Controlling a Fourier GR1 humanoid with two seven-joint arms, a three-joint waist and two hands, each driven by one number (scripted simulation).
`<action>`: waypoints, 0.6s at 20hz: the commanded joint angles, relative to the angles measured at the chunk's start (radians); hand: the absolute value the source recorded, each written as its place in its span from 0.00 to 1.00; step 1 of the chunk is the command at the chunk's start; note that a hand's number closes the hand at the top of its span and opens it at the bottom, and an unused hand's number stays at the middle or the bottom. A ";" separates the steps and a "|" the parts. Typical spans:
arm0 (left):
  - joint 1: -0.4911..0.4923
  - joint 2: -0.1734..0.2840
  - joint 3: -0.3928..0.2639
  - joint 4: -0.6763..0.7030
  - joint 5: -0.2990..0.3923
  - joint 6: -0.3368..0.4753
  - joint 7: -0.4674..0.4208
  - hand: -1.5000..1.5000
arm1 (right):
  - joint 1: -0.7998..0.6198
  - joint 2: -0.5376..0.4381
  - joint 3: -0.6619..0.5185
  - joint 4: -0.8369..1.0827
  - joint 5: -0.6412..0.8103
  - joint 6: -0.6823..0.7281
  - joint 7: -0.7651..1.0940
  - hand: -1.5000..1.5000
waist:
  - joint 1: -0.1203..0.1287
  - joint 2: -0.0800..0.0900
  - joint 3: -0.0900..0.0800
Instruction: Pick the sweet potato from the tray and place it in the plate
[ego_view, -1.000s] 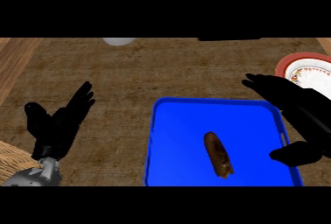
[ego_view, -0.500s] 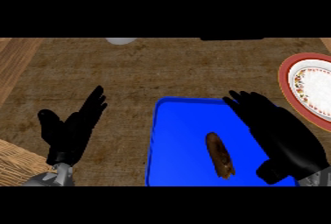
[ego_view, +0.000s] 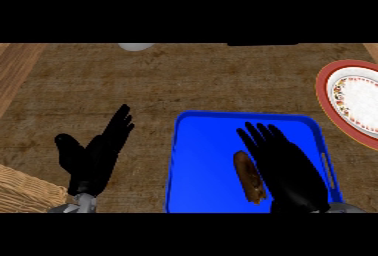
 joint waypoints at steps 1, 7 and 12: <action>0.102 0.043 0.066 0.132 0.036 -0.039 -0.061 0.50 | 0.037 0.048 0.049 0.017 0.023 0.002 0.042 0.00 | 0.000 0.020 -0.043; 0.070 0.006 0.060 0.197 0.011 -0.031 -0.090 0.50 | 0.018 0.088 0.098 0.049 0.096 0.011 0.063 0.00 | -0.009 0.022 -0.042; 0.088 0.001 0.078 0.240 0.018 -0.054 -0.146 0.50 | -0.017 0.132 0.124 0.141 0.196 0.005 0.096 0.00 | -0.002 0.020 -0.042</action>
